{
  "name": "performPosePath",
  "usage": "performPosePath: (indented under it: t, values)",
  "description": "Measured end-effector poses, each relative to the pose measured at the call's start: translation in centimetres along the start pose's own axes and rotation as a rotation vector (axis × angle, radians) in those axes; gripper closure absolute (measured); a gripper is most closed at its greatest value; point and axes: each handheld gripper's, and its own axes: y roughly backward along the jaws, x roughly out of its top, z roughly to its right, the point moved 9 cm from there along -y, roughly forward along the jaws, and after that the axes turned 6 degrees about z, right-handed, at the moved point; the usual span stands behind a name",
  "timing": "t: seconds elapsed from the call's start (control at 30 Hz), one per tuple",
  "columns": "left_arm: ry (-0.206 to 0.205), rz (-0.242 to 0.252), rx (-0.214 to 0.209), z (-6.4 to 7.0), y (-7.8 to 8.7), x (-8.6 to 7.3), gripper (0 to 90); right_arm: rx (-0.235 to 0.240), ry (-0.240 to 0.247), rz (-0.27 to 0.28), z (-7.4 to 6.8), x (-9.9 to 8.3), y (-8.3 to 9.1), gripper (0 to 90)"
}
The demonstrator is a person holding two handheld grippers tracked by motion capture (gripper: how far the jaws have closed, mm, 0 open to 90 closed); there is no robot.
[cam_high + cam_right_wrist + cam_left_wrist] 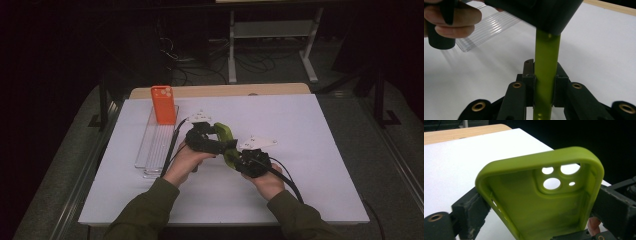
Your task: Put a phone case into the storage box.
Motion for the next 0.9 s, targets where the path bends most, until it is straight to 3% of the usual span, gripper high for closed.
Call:
performPosePath:
  t: [0.47, 0.63, 0.73, 0.9]
  values:
    - [-0.015, -0.006, 0.012, 0.2, 0.3, 0.4, 13.9, 0.001, 0.002, -0.018, -0.2, -0.3, -0.4, 75.4]
    - [-0.046, -0.01, 0.038, 0.1, 0.4, 1.0, 14.7, 0.006, 0.021, -0.029, 0.2, -0.3, -0.4, 53.3]
    - [-0.051, -0.017, 0.061, -0.4, 0.7, 1.5, 14.8, 0.012, 0.02, -0.029, 0.5, -0.1, -0.2, 44.8]
    - [-0.069, -0.011, 0.092, -1.2, 1.4, 2.7, 14.8, 0.023, 0.035, -0.078, 1.3, -0.7, 0.3, 29.8]
